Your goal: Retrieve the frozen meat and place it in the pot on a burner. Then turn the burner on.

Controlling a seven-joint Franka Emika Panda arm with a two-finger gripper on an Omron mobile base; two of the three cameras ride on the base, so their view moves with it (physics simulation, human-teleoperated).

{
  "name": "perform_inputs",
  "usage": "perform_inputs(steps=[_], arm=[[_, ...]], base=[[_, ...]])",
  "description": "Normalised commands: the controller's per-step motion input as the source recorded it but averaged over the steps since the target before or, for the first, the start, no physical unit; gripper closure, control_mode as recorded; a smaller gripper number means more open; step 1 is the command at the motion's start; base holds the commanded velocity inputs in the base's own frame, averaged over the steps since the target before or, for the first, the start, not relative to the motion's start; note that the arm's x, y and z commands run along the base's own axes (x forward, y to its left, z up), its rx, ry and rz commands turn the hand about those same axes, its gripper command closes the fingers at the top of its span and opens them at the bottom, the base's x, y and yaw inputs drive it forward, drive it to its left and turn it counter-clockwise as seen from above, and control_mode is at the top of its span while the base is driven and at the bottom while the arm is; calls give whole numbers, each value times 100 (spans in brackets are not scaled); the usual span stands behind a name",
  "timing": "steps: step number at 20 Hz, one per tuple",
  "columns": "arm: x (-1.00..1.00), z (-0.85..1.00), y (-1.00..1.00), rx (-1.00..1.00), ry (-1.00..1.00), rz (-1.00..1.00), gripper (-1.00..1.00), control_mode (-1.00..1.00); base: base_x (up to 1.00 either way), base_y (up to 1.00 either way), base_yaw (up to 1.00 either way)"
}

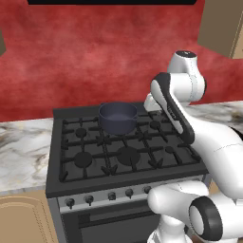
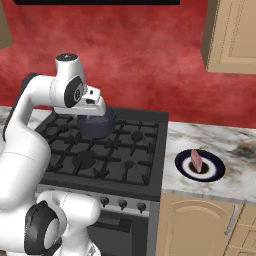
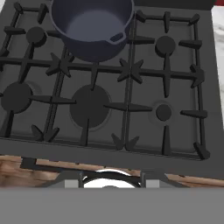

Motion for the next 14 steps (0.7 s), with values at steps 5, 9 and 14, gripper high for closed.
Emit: perform_inputs(steps=[5, 9, 14], arm=[[0, -4, -33, -1, 0, 0, -100, -100], [0, -8, -26, -4, 1, 0, -100, -100], [0, -17, -43, -3, 0, 0, -100, -100]], base=[[0, 0, 0], [0, 0, 0], [0, 0, 0]])
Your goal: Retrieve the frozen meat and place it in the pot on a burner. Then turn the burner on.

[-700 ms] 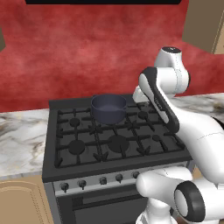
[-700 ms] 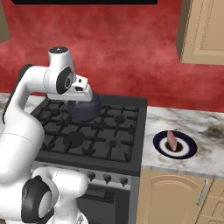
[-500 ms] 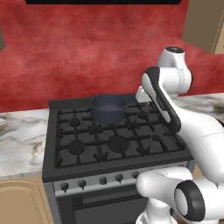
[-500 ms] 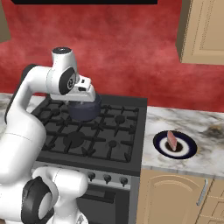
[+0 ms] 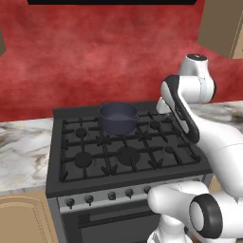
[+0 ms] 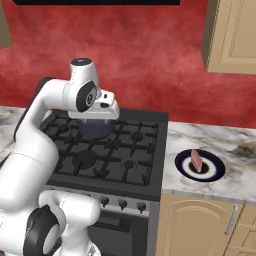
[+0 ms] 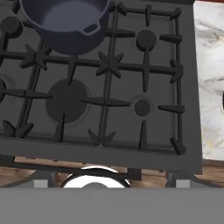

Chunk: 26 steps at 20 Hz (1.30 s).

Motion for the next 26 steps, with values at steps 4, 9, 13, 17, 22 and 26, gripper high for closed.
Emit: perform_inputs(steps=[4, 9, 13, 17, 22, 26], arm=[[0, -7, -55, -2, 0, -2, -100, -100], [1, -14, -67, 0, 0, -10, -100, -100], [7, -26, -67, 1, 1, -12, -100, -100], [7, -28, -85, 1, 5, -3, -100, -100], [22, -27, -82, 7, 7, 0, -100, -100], [31, -47, -84, 2, 14, -1, -100, -100]], base=[[0, 0, 0], [0, 0, 0], [0, 0, 0], [0, 0, 0], [0, 0, 0], [0, 0, 0]])
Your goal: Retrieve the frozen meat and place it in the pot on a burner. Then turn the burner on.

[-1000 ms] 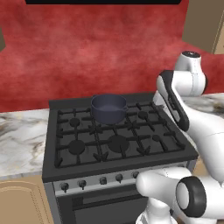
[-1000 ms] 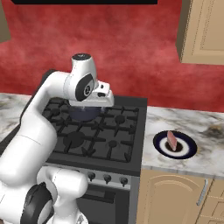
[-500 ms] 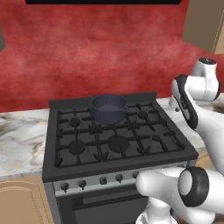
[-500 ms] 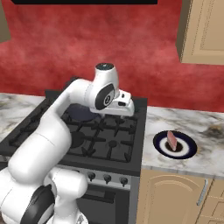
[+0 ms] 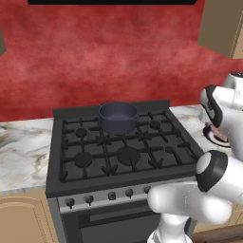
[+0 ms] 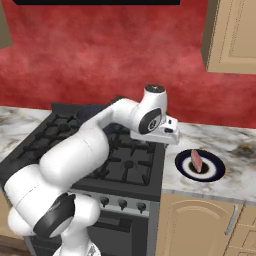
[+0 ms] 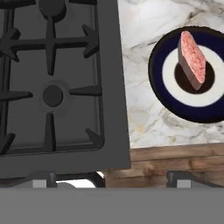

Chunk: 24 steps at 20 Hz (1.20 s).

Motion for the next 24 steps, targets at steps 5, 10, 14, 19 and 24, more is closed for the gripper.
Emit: perform_inputs(steps=[5, 10, 14, 19, 24], arm=[[36, -46, -82, 0, 16, -1, -100, -100], [33, -25, -85, 1, 2, 0, -100, -100], [38, -12, -58, 2, 0, 0, -100, -100], [49, -27, -61, 0, 0, 0, -100, -100], [54, -32, -44, 0, 0, 0, -100, -100]], base=[[0, 0, 0], [0, 0, 0], [0, 0, 0], [0, 0, 0], [0, 0, 0]])
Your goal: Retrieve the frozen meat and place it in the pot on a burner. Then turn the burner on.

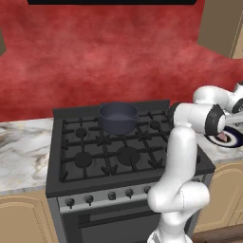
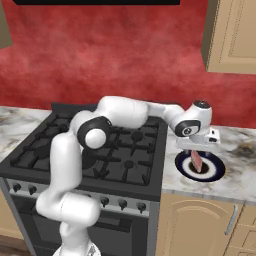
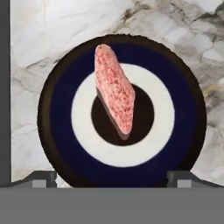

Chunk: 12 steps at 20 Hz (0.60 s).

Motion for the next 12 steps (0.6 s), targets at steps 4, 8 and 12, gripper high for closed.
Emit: perform_inputs(steps=[4, 8, 12], arm=[[62, -31, -36, 1, 0, 0, -100, -100], [59, -26, -7, 0, 0, 0, -100, -100], [41, -31, 10, 0, 6, 0, -100, -100]], base=[[0, 0, 0], [0, 0, 0], [0, 0, 0]])
